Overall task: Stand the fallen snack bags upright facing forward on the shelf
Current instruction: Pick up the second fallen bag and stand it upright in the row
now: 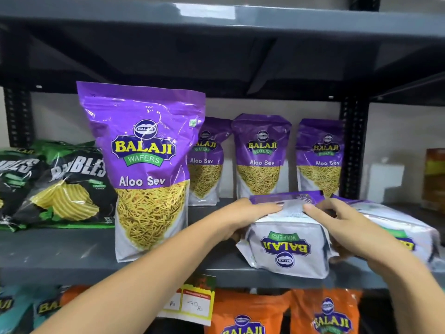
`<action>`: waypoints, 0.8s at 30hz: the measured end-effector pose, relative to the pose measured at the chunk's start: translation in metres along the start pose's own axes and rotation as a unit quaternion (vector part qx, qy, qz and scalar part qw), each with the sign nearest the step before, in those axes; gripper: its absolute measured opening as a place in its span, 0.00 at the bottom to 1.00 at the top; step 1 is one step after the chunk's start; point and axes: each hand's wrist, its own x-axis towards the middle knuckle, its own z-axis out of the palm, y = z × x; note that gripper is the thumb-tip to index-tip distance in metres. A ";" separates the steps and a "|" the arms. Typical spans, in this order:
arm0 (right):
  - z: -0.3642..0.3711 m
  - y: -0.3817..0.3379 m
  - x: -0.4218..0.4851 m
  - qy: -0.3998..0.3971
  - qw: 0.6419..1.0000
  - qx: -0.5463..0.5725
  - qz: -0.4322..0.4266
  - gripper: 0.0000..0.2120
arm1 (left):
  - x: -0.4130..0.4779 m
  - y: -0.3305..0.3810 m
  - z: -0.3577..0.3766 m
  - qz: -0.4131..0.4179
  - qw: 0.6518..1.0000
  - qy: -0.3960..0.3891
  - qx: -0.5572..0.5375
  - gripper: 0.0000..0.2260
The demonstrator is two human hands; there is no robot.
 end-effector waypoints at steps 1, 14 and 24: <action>0.001 0.002 0.002 0.001 1.000 0.004 -0.014 0.20 | -0.002 -0.001 -0.001 0.018 1.000 0.013 -0.008 0.11; 0.041 0.001 0.047 0.011 0.984 0.103 -0.142 0.51 | -0.012 -0.020 -0.013 0.172 0.947 0.269 0.017 0.60; 0.073 0.020 0.085 0.045 0.978 0.083 -0.188 0.54 | -0.008 -0.027 -0.010 0.230 0.894 0.353 0.149 0.61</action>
